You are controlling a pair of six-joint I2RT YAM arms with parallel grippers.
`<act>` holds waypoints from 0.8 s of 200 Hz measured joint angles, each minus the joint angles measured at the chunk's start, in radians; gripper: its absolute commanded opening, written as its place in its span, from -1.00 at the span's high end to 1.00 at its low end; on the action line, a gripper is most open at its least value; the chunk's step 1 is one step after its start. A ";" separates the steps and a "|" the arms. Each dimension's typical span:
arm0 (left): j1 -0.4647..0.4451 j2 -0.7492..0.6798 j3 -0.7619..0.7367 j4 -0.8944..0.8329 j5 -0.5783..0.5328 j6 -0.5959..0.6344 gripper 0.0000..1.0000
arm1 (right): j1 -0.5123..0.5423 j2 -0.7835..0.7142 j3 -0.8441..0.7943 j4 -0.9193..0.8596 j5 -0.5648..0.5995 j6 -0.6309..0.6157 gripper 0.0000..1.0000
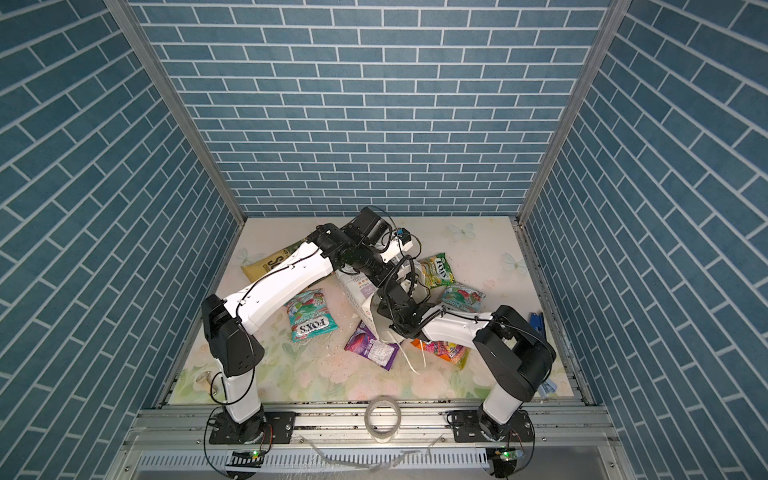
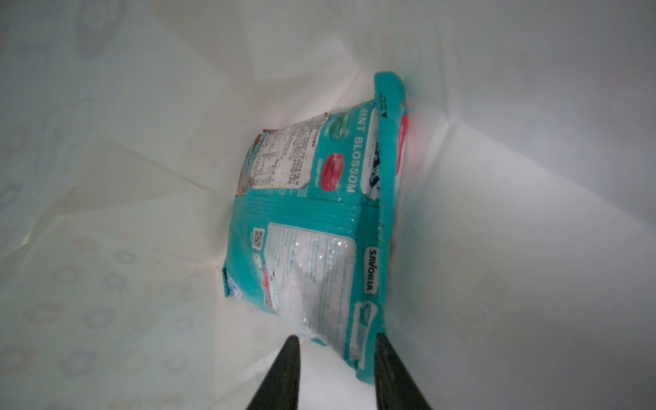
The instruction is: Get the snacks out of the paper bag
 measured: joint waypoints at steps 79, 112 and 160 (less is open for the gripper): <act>-0.005 0.002 0.002 0.000 0.021 -0.003 1.00 | 0.000 -0.058 -0.019 -0.051 0.000 0.000 0.28; -0.006 0.009 0.005 -0.001 0.025 -0.003 1.00 | 0.000 -0.044 -0.015 -0.054 -0.004 0.000 0.28; 0.005 0.011 0.005 -0.002 -0.006 0.000 1.00 | 0.000 0.034 0.033 -0.050 -0.013 -0.004 0.28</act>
